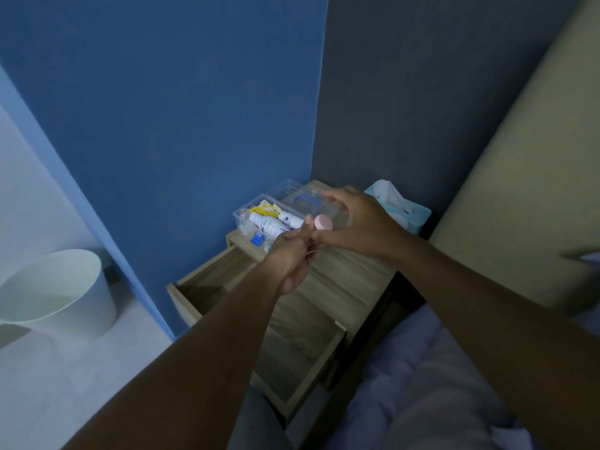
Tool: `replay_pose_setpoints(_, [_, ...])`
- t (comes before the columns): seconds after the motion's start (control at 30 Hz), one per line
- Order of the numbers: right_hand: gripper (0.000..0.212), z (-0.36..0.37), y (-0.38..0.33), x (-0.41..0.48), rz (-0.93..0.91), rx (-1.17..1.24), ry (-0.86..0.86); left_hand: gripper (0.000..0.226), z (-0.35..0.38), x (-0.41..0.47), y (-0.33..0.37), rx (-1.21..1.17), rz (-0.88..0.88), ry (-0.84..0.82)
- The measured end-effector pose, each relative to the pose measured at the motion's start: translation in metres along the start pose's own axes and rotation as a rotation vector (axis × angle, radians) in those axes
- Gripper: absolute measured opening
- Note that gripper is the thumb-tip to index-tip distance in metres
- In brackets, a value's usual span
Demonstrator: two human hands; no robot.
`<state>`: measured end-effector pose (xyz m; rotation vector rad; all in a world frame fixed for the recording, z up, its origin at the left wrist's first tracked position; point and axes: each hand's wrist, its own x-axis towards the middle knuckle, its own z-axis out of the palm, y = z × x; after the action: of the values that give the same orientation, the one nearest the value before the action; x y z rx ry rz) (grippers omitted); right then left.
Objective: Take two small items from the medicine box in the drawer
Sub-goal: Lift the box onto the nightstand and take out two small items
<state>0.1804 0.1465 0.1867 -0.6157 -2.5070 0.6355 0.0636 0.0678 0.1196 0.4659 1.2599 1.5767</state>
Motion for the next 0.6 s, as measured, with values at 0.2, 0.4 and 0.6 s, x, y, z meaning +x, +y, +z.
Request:
replay_pose_setpoints(0.2, [0.024,0.011,0.007,0.005,0.025,-0.083,-0.065,0.043,-0.008,-0.004,-0.002,0.128,-0.036,0.017])
replay_pose_setpoints(0.4, [0.062,0.02,0.009,0.006,0.062,-0.172,-0.075,0.037,-0.015,-0.001,-0.01,0.106,-0.062,0.063])
replay_pose_setpoints(0.6, [0.022,0.025,0.019,0.006,-0.034,-0.173,-0.197,0.04,-0.021,0.002,-0.024,0.112,-0.073,0.067])
